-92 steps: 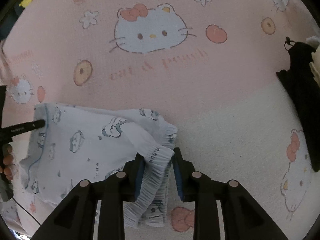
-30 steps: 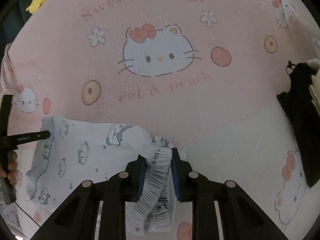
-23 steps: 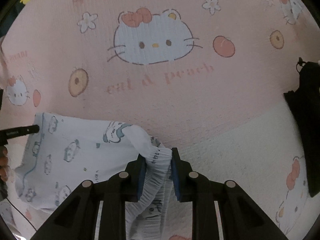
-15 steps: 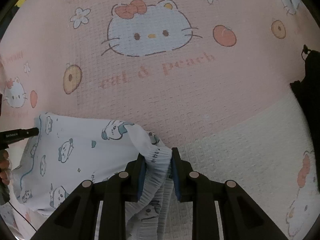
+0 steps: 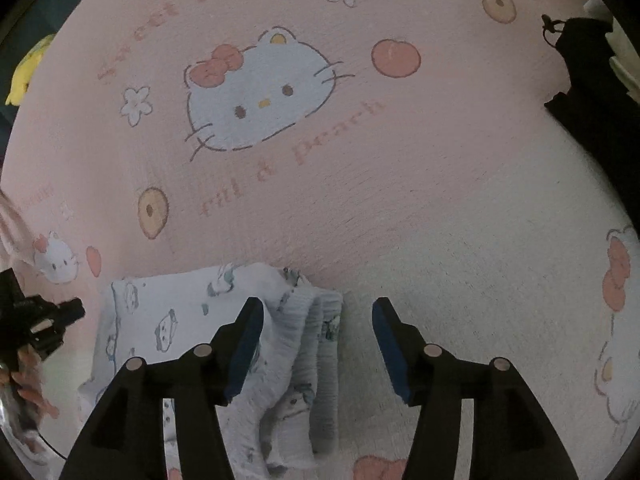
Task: Fold clothes
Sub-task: 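Open both grippers and lift them away from the folded garment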
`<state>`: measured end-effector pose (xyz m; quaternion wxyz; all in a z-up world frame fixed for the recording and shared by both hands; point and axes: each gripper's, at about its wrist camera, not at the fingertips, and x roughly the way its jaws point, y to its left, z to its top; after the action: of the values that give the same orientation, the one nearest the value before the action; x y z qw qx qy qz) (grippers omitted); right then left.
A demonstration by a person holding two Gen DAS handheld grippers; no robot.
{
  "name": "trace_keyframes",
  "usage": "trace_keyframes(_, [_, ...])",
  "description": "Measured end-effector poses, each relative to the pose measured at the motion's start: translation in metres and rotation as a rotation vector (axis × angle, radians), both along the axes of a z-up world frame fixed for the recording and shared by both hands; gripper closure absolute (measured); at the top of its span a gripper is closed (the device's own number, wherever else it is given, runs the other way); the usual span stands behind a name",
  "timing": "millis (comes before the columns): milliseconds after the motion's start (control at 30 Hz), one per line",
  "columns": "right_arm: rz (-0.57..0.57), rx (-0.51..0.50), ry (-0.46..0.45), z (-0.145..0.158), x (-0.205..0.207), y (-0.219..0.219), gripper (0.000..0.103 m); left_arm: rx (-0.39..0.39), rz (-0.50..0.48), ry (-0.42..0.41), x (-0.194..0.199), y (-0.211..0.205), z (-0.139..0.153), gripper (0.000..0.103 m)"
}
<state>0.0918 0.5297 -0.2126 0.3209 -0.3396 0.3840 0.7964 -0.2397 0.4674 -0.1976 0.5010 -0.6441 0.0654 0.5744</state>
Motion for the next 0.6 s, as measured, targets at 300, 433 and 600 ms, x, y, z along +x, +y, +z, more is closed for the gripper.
trace_keyframes(300, [0.049,0.001,0.009,0.005,0.001,-0.02,0.047,0.02,0.038,-0.182,0.007,-0.046,0.002,0.094])
trace_keyframes(433, [0.064,0.009,-0.002,0.007,0.0,-0.029,0.047,0.062,0.189,-0.135,0.006,-0.073,-0.017,0.094])
trace_keyframes(600, [0.065,-0.006,-0.01,0.003,0.004,-0.036,0.047,0.14,0.235,-0.093,0.02,-0.108,-0.007,0.094])
